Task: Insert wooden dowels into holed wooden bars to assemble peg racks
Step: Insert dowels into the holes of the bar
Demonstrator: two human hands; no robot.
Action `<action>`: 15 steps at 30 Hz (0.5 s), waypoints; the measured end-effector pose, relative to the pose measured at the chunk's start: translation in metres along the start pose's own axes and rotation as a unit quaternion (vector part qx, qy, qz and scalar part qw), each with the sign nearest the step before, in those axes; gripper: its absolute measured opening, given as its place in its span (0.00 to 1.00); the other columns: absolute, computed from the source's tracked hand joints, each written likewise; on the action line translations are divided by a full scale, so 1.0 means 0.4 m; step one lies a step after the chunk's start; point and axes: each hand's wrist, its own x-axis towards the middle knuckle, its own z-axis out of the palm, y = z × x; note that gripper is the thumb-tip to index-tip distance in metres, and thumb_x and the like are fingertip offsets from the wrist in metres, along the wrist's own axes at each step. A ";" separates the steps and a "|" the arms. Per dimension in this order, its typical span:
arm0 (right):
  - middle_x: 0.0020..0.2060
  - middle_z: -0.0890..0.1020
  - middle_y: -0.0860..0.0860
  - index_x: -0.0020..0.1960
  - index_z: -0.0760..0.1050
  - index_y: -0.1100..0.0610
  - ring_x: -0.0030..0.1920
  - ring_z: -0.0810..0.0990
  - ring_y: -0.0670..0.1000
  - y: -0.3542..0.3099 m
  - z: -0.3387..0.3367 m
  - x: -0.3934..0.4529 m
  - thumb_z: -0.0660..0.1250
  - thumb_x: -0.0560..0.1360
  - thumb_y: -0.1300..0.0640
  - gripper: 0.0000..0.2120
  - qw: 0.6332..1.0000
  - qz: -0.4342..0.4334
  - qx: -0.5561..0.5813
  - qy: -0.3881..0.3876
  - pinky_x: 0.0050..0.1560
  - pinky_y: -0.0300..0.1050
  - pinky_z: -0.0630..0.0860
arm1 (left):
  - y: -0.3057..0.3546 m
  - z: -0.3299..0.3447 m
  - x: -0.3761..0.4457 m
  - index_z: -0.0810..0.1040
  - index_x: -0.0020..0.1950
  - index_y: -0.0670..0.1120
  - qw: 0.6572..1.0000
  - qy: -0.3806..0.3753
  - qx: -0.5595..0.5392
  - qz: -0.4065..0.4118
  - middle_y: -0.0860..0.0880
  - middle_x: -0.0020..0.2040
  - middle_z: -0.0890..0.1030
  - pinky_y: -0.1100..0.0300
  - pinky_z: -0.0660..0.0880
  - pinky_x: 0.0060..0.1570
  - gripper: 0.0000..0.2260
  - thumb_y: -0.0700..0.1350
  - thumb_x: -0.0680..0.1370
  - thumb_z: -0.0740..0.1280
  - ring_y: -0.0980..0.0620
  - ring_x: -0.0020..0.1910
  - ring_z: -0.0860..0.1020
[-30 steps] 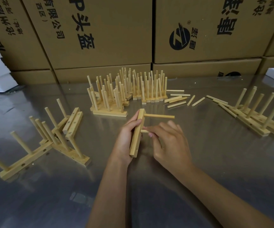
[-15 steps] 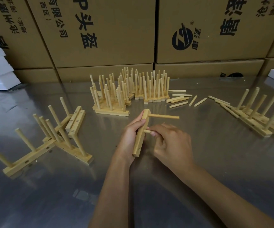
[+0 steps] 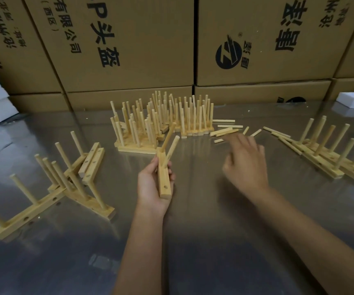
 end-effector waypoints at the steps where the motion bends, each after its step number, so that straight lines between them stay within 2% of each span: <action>1: 0.67 0.73 0.52 0.72 0.68 0.53 0.67 0.67 0.56 0.030 0.026 0.030 0.56 0.72 0.61 0.28 0.997 0.038 0.011 -0.071 0.63 0.55 0.66 | 0.000 0.000 0.001 0.76 0.63 0.42 1.000 0.002 -0.013 -0.004 0.47 0.35 0.78 0.63 0.72 0.30 0.12 0.43 0.83 0.60 0.55 0.29 0.75; 3: 0.77 0.61 0.50 0.79 0.58 0.51 0.76 0.57 0.56 0.074 0.073 0.085 0.59 0.75 0.62 0.33 0.982 0.078 0.023 -0.171 0.71 0.59 0.59 | 0.001 -0.002 0.004 0.77 0.63 0.41 1.000 0.005 -0.029 -0.009 0.47 0.35 0.78 0.62 0.71 0.31 0.12 0.43 0.82 0.61 0.54 0.30 0.75; 4: 0.79 0.56 0.48 0.79 0.55 0.50 0.77 0.54 0.55 0.089 0.095 0.113 0.59 0.76 0.61 0.33 0.978 0.078 0.015 -0.193 0.73 0.60 0.56 | 0.002 -0.004 0.006 0.77 0.63 0.41 0.999 0.007 -0.034 -0.010 0.47 0.36 0.78 0.62 0.71 0.32 0.12 0.43 0.82 0.61 0.54 0.30 0.75; 6: 0.79 0.55 0.47 0.79 0.57 0.49 0.78 0.52 0.54 0.103 0.134 0.166 0.58 0.77 0.60 0.32 0.977 0.064 -0.007 -0.203 0.74 0.59 0.53 | 0.004 -0.008 0.009 0.77 0.63 0.40 0.999 0.012 -0.038 -0.010 0.47 0.35 0.79 0.62 0.72 0.31 0.13 0.43 0.82 0.61 0.54 0.30 0.75; 7: 0.79 0.57 0.48 0.78 0.60 0.49 0.78 0.54 0.54 0.105 0.149 0.185 0.58 0.77 0.60 0.30 0.978 0.060 -0.009 -0.201 0.74 0.58 0.54 | 0.004 -0.008 0.010 0.77 0.63 0.40 0.999 0.013 -0.038 -0.010 0.47 0.35 0.79 0.62 0.72 0.31 0.13 0.43 0.82 0.61 0.54 0.30 0.75; 9: 0.74 0.68 0.52 0.72 0.71 0.51 0.74 0.61 0.55 0.109 0.170 0.199 0.58 0.77 0.60 0.23 0.984 0.058 0.008 -0.167 0.72 0.56 0.57 | 0.004 -0.008 0.009 0.77 0.63 0.41 0.999 0.009 -0.037 -0.011 0.47 0.35 0.79 0.62 0.72 0.30 0.13 0.43 0.82 0.61 0.54 0.29 0.75; 11: 0.61 0.80 0.55 0.60 0.80 0.54 0.66 0.70 0.57 0.108 0.180 0.189 0.60 0.77 0.62 0.16 0.995 0.037 0.012 -0.094 0.67 0.54 0.64 | 0.006 -0.007 0.011 0.78 0.61 0.41 0.999 0.008 -0.036 -0.012 0.46 0.35 0.79 0.62 0.72 0.30 0.11 0.43 0.82 0.61 0.54 0.29 0.75; 13: 0.52 0.82 0.54 0.52 0.81 0.56 0.61 0.72 0.57 0.105 0.175 0.167 0.62 0.77 0.62 0.10 0.999 0.002 -0.002 -0.052 0.62 0.52 0.65 | 0.005 -0.007 0.011 0.78 0.59 0.42 0.999 0.008 -0.038 -0.014 0.46 0.35 0.79 0.62 0.71 0.30 0.10 0.43 0.82 0.61 0.54 0.29 0.75; 15: 0.51 0.81 0.54 0.50 0.79 0.57 0.59 0.72 0.56 0.093 0.151 0.138 0.63 0.77 0.63 0.07 0.998 -0.016 0.005 -0.060 0.61 0.51 0.65 | 0.004 -0.005 0.009 0.78 0.58 0.42 0.999 0.007 -0.037 -0.014 0.46 0.35 0.79 0.62 0.72 0.30 0.10 0.43 0.82 0.61 0.54 0.29 0.75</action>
